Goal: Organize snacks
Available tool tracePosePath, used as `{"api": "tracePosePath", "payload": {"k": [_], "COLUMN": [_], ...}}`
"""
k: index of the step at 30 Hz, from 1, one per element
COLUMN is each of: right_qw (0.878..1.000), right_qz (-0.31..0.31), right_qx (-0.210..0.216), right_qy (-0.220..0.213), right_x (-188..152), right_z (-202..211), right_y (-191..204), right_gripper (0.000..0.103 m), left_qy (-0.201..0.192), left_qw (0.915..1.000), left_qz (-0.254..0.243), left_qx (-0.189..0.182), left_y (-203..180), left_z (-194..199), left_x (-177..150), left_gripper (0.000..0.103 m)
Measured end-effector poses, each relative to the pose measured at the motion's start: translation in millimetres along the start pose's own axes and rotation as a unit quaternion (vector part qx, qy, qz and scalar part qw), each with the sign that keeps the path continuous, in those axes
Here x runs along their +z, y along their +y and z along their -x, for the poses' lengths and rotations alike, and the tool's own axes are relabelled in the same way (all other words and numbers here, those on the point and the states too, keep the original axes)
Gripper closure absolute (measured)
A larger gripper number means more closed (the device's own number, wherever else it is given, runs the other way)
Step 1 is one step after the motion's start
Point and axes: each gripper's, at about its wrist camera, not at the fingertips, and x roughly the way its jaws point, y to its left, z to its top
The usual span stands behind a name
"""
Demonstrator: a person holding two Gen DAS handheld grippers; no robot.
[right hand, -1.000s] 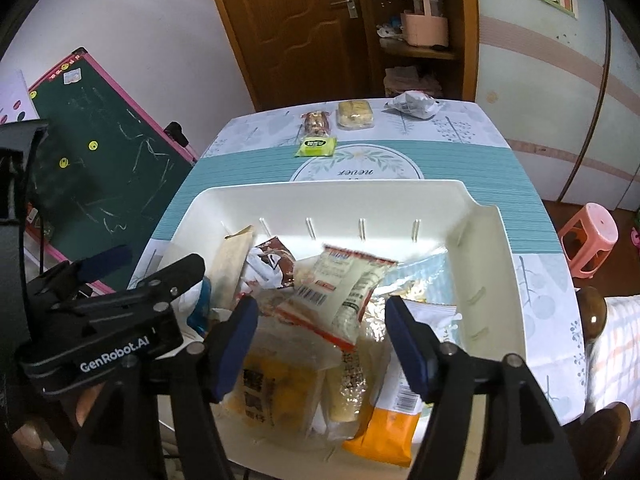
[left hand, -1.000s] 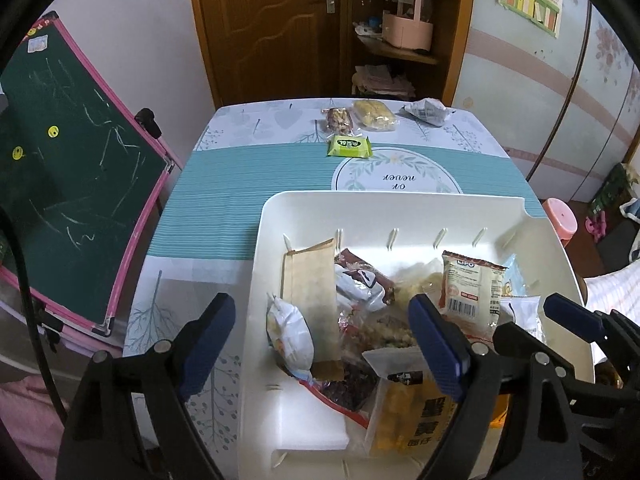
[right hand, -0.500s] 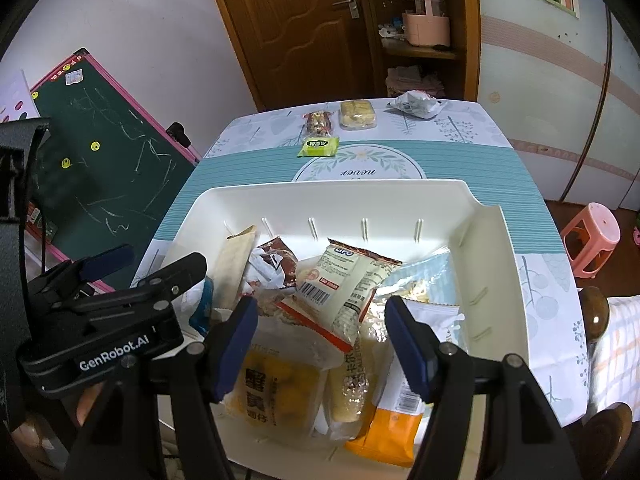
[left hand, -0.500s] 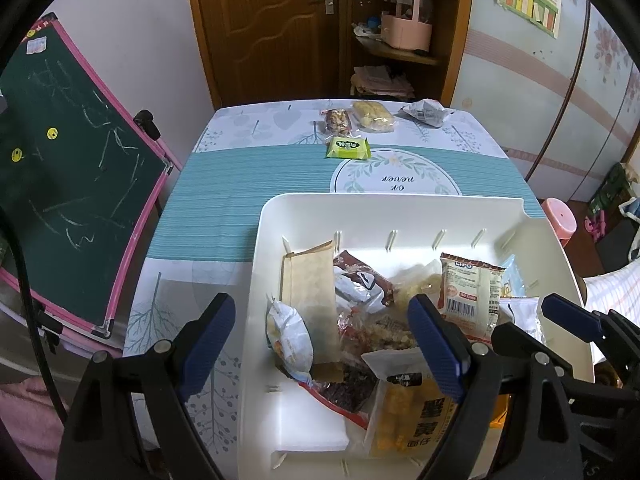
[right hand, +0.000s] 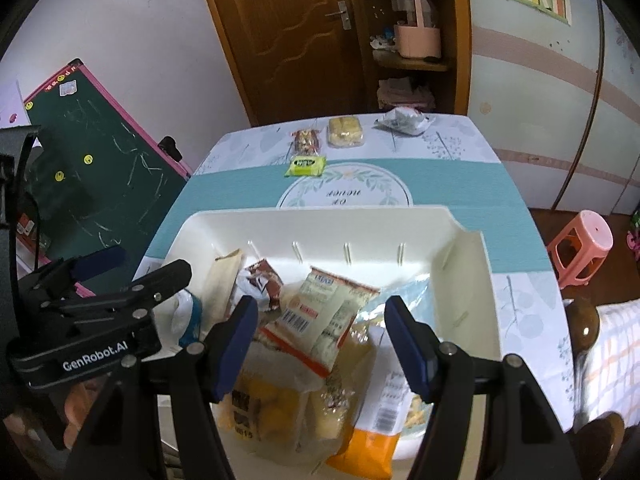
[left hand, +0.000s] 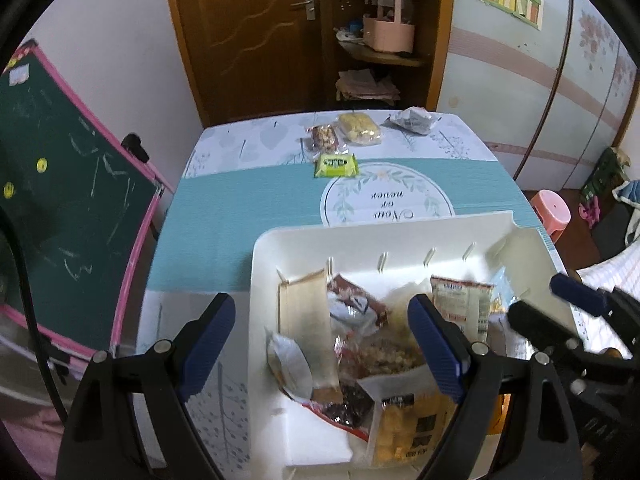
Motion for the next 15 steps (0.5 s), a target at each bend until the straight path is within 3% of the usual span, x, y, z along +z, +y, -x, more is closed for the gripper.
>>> {"api": "tracePosePath", "payload": {"k": [4,11,15], "right_qw": [1.0,0.997,0.996], "right_qz": [0.014,0.055,0.055], "right_qx": [-0.013,-0.027,-0.051], "right_qy": [-0.023,-0.048,-0.041], "right_x": [32,128,193], "right_z": [16,44,39], "right_y": [-10,-29,-47], "right_gripper": [0.037,0.037,0.037], "left_qy": [-0.003,-0.027,-0.042], "left_qw": [0.9995,0.9962,0.9899], "left_qz": [-0.027,-0.078,-0.108], "left_qx": [0.015,0.028,0.082], "left_y": [3,12,9], "left_z": [5,24,14], "left_x": [35,138,200], "left_gripper": [0.016,0.016,0.015]}}
